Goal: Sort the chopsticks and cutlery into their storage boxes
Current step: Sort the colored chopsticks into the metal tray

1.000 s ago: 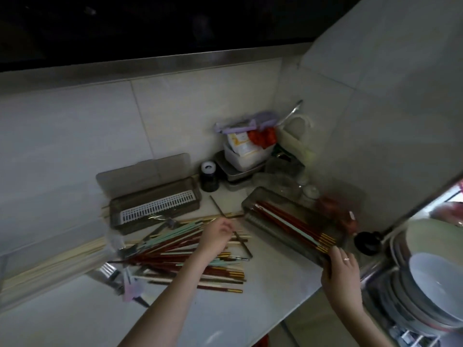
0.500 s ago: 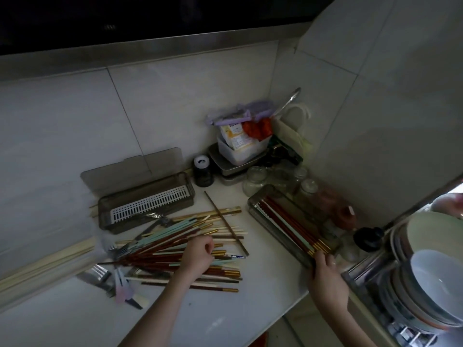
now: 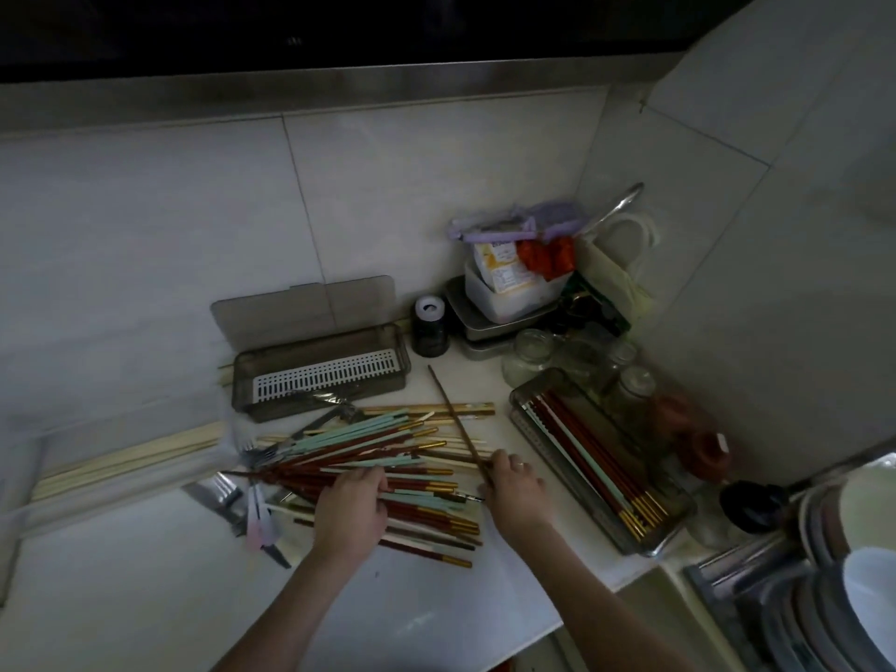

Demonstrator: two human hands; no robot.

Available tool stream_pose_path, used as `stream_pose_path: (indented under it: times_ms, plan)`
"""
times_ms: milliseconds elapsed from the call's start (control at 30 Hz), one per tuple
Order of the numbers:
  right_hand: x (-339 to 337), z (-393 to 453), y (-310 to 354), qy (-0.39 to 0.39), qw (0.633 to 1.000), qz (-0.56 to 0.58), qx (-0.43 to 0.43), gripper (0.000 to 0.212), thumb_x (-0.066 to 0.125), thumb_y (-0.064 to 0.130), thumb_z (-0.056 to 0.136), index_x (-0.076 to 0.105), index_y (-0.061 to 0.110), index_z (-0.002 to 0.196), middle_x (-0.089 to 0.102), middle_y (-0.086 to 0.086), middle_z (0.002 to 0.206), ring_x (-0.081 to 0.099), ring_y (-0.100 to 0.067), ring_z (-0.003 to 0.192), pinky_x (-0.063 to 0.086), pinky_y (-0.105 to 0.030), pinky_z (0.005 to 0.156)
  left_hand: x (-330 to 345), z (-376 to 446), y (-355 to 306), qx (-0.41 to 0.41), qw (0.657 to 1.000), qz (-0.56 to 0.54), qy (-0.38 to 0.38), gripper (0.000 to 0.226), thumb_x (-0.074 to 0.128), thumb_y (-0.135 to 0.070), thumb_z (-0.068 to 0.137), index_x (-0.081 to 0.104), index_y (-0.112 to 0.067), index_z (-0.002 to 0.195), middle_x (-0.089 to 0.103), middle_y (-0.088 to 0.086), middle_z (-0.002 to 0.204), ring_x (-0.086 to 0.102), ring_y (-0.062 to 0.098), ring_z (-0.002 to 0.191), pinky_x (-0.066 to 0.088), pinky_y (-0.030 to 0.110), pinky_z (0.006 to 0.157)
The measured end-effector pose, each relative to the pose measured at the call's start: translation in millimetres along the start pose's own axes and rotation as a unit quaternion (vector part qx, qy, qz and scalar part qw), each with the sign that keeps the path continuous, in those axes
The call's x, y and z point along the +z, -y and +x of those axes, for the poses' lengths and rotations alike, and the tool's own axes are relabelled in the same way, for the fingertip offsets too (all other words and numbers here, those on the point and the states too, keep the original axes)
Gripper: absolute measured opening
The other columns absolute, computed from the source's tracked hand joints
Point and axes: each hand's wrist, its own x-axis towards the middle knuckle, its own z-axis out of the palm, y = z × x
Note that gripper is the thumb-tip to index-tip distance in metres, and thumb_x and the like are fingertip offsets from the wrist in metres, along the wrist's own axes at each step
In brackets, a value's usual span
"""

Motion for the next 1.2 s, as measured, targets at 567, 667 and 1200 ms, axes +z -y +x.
stream_pose_path:
  times_ms: [567, 667, 1200]
  plan:
    - [31, 15, 52, 0.096, 0.993, 0.026, -0.065, 0.030, 0.047, 0.034, 0.095, 0.047, 0.019, 0.121, 0.053, -0.005, 0.124, 0.049, -0.022, 0.112, 0.045, -0.036, 0.092, 17, -7, 25, -0.023, 0.998, 0.004, 0.058, 0.045, 0.059, -0.031, 0.088, 0.053, -0.030, 0.132, 0.037, -0.004, 0.147, 0.040, 0.019, 0.132, 0.033, 0.037, 0.109]
    - [27, 20, 55, 0.090, 0.994, 0.005, -0.067, 0.031, 0.049, 0.030, 0.094, 0.046, 0.016, 0.122, 0.051, -0.007, 0.127, 0.046, -0.023, 0.116, 0.042, -0.036, 0.095, 20, -7, 26, -0.025, 0.999, -0.006, 0.040, 0.041, 0.062, -0.034, 0.086, 0.059, -0.030, 0.127, 0.045, -0.004, 0.139, 0.045, 0.019, 0.126, 0.036, 0.037, 0.106]
    - [-40, -14, -33, -0.331, 0.934, 0.080, 0.109, 0.033, 0.052, 0.007, 0.088, 0.063, 0.023, 0.115, 0.061, -0.006, 0.101, 0.052, -0.029, 0.097, 0.035, -0.046, 0.089, 24, -11, 24, 0.137, 0.986, 0.079, -0.042, 0.043, 0.091, -0.023, 0.045, 0.067, -0.026, 0.081, 0.062, -0.008, 0.080, 0.062, 0.015, 0.073, 0.052, 0.030, 0.062]
